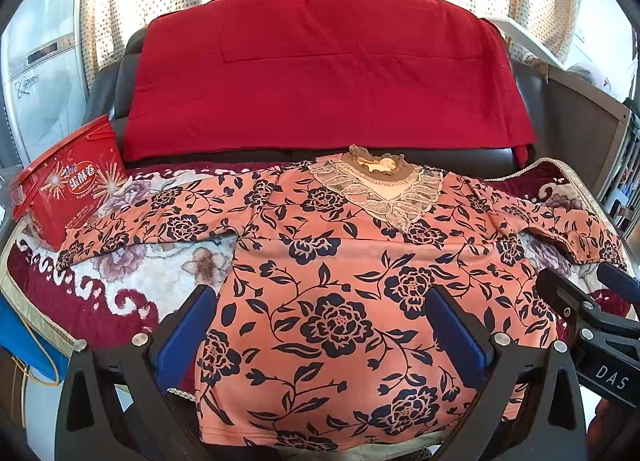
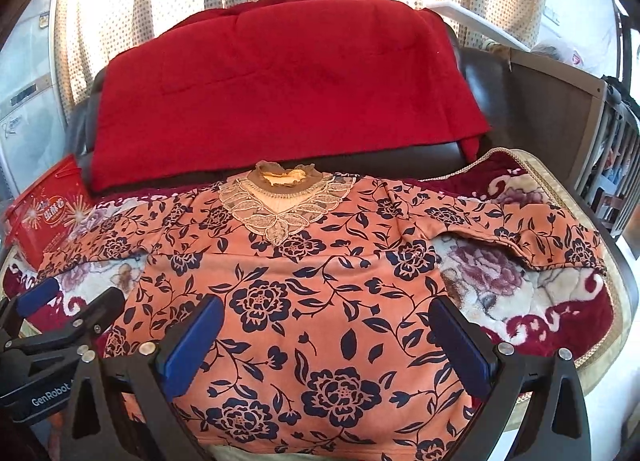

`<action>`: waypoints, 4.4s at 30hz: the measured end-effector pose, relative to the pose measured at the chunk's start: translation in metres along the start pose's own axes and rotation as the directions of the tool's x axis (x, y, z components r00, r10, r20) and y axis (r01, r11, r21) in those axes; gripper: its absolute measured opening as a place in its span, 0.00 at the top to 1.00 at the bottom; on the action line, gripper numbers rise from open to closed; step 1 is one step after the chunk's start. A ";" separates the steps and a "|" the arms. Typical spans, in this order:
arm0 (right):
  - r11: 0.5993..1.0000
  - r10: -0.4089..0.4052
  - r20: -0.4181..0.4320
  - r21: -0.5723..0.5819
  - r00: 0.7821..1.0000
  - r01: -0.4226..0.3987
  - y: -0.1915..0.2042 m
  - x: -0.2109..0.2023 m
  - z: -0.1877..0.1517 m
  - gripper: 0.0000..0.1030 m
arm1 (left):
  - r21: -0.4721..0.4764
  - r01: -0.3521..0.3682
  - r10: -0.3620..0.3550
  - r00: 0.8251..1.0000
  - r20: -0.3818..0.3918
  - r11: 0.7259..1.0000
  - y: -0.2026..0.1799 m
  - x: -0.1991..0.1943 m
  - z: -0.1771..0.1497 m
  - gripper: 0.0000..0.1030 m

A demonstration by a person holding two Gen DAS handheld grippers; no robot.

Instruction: Fold small clothes

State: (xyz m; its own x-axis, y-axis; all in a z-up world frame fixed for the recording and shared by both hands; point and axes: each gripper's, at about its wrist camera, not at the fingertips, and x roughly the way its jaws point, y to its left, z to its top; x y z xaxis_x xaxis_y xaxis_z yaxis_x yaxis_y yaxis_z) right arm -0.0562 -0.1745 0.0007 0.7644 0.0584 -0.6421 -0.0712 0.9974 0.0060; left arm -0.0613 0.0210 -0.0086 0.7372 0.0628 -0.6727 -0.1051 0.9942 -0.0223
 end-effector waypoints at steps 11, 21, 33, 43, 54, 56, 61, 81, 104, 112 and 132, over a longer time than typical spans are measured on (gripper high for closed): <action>1.000 0.001 -0.004 -0.003 1.000 -0.001 0.001 0.001 0.000 0.00 | 0.006 -0.002 0.002 1.000 -0.003 1.000 -0.003 0.000 -0.001 0.00; 1.000 -0.002 0.004 -0.006 1.000 0.002 0.001 0.000 0.001 0.00 | 0.006 -0.002 0.002 1.000 -0.004 1.000 -0.003 0.001 -0.001 0.00; 1.000 -0.002 0.008 -0.004 1.000 0.003 0.000 0.001 0.002 0.00 | 0.011 -0.007 0.007 1.000 -0.002 1.000 -0.003 0.002 0.000 0.00; 1.000 -0.005 0.008 -0.005 1.000 0.005 0.000 0.003 0.002 0.00 | 0.013 -0.009 0.009 1.000 -0.004 1.000 -0.004 0.003 0.000 0.00; 0.999 0.035 -0.002 0.022 0.999 -0.035 -0.011 0.013 -0.002 0.00 | 0.026 -0.017 0.017 0.999 -0.027 1.000 -0.005 0.018 -0.005 0.00; 0.996 0.076 0.014 0.054 0.997 -0.077 -0.027 0.015 -0.008 0.00 | 0.035 -0.033 0.034 0.999 -0.040 0.999 -0.002 0.027 -0.009 0.00; 0.912 0.195 0.086 0.350 0.977 -0.212 -0.132 0.030 -0.029 0.00 | 0.057 -0.076 0.083 0.988 -0.132 0.995 0.004 0.069 -0.024 0.00; 0.403 -0.140 0.253 0.897 0.957 -0.179 -0.453 0.093 -0.047 0.13 | 0.063 -0.032 0.044 0.980 -0.192 0.997 0.004 0.163 -0.032 0.00; 0.878 0.372 0.323 0.181 0.870 -0.442 -0.045 0.096 0.190 0.93 | -0.130 0.280 -0.289 0.956 -0.056 0.951 0.065 0.159 -0.054 0.00; 0.879 0.461 -0.155 0.213 0.874 -0.426 0.082 0.253 0.087 0.28 | -0.389 0.294 -0.319 0.948 0.002 0.873 0.122 0.159 -0.048 0.00; 0.882 0.440 0.015 0.180 0.898 -0.435 -0.062 0.218 0.018 0.22 | -0.516 0.451 -0.553 0.831 -0.054 0.728 0.109 0.246 0.093 0.00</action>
State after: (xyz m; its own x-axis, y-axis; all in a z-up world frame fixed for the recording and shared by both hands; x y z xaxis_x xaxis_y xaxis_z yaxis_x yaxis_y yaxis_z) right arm 0.1267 -0.2228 -0.1256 0.6646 0.4915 -0.5628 -0.2799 0.8621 0.4223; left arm 0.1711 0.1531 -0.1079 0.6349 -0.5025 -0.5868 -0.0887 0.7071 -0.7015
